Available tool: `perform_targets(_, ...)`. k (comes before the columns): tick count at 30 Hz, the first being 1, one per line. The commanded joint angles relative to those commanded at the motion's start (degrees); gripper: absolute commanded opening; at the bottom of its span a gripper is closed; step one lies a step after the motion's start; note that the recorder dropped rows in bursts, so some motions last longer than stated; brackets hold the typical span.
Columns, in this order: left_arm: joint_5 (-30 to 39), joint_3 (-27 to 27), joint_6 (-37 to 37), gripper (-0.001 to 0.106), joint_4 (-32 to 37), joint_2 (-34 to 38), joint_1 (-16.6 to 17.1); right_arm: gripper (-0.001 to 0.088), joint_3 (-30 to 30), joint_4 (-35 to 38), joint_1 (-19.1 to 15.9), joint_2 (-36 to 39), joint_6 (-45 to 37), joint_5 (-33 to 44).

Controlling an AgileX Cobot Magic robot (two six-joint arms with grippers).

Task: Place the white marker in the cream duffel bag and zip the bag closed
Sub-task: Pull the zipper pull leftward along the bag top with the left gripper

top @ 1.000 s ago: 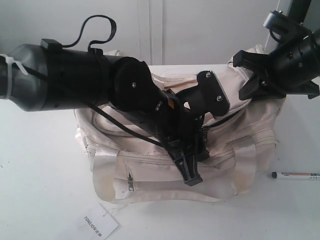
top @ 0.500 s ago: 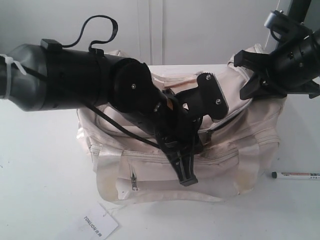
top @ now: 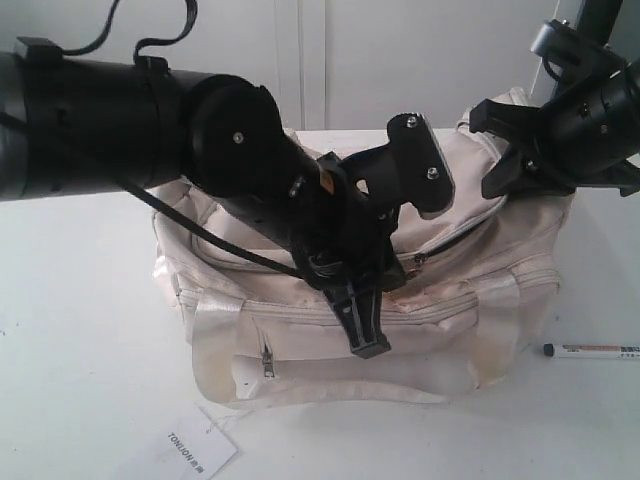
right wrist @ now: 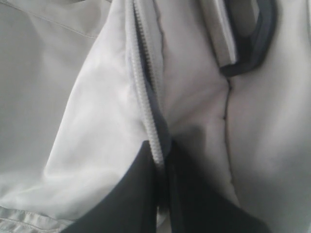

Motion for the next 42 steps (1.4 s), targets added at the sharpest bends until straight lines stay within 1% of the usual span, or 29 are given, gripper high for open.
perform_targets(1,0.6,0.0,-1.2,0.0,0.9,-0.3,0.0,0.0002,0.0,0.0,0.0,0.0,0.0,0.0)
perform_targets(4,4.1,0.0,-8.9,0.0,6.8,-1.3,0.0,0.0002,0.0,0.0,0.0,0.0,-0.2,0.0)
perform_targets(8,7.2,0.0,-14.2,0.0,11.8,-2.8,0.0,0.0002,0.0,0.0,0.0,0.0,-0.5,0.0)
perform_targets(13,8.0,0.0,-14.6,0.0,13.0,-3.9,0.0,0.0002,0.0,0.0,0.0,0.0,-1.0,0.0)
perform_targets(18,9.4,0.0,-17.5,0.0,17.9,-4.0,0.0,0.0002,0.0,0.0,0.0,0.0,-1.0,0.0)
perform_targets(22,9.4,0.0,-17.4,0.0,18.6,-4.0,0.4,0.0002,0.0,0.0,0.0,0.0,-1.0,0.0)
perform_targets(28,9.4,0.0,-17.4,0.0,17.8,-4.0,3.4,0.0002,0.0,0.0,0.0,0.0,-1.0,-0.1)
perform_targets(31,9.6,0.0,-17.4,0.0,17.7,-4.0,4.1,0.0002,0.0,0.0,0.0,0.0,-1.1,-0.1)
perform_targets(42,15.2,0.0,-17.2,0.0,18.9,-4.0,4.1,0.0002,0.0,0.0,0.0,0.0,-1.4,-0.7)
